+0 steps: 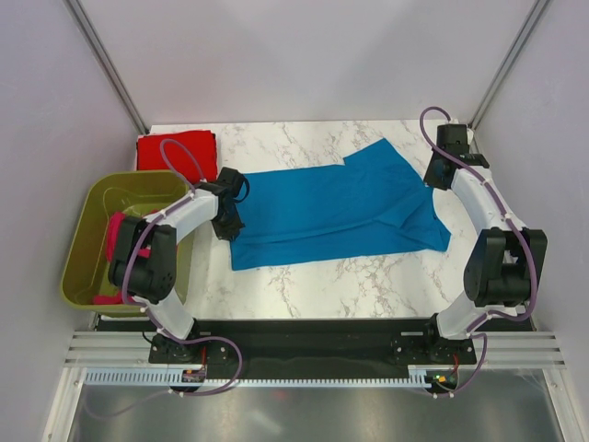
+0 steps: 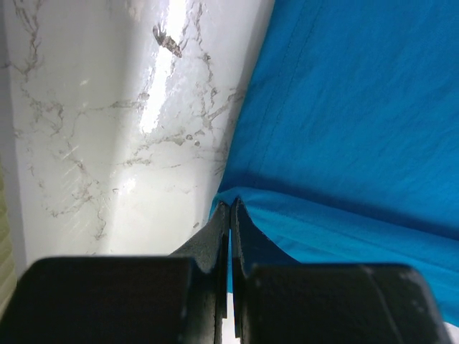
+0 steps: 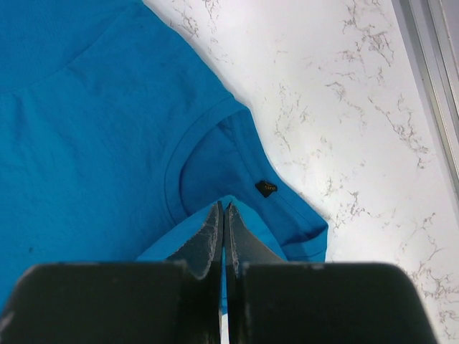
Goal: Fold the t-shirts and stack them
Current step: Fold the tshirt
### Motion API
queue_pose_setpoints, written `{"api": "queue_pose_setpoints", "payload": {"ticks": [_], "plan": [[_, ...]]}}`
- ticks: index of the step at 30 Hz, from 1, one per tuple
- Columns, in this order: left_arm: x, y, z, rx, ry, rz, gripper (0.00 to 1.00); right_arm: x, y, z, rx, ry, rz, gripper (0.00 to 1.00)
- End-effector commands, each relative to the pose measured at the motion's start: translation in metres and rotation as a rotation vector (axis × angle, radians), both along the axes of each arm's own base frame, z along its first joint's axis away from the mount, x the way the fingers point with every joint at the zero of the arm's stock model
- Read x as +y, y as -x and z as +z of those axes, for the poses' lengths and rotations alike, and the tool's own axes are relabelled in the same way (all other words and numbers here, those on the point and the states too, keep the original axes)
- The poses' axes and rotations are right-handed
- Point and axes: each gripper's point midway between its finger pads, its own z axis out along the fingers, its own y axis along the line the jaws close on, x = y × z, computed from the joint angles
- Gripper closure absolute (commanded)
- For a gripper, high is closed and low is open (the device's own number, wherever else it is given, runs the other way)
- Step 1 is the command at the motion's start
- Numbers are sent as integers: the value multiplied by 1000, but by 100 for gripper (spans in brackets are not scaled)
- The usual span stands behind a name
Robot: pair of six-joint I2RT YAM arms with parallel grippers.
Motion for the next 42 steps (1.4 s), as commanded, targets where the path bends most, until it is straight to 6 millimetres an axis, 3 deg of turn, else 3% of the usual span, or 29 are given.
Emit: {"api": "queue_pose_setpoints", "payload": {"ticks": [1, 6, 15, 19, 26, 34, 35, 42], "plan": [[6, -16, 9, -35, -40, -5, 98, 0, -16, 10, -50, 15, 6, 100], [4, -18, 6, -4, -40, -9, 81, 5, -23, 6, -52, 3, 27, 97], [8, -25, 47, -76, -76, -46, 76, 15, -27, -9, -39, -24, 43, 97], [-7, -23, 55, -95, -26, -88, 76, 16, -27, -16, -24, -22, 38, 97], [-25, -23, 41, -64, 24, -116, 76, 14, -31, -21, -12, -13, 33, 97], [-23, -24, 6, 20, -19, -104, 76, 4, -44, -23, 3, 54, 44, 97], [-22, -22, 3, 30, -26, -100, 76, 16, -48, -24, 5, 58, 76, 97], [-11, -11, -23, 98, -86, -72, 76, 33, -68, -31, 26, 100, 184, 98]]}}
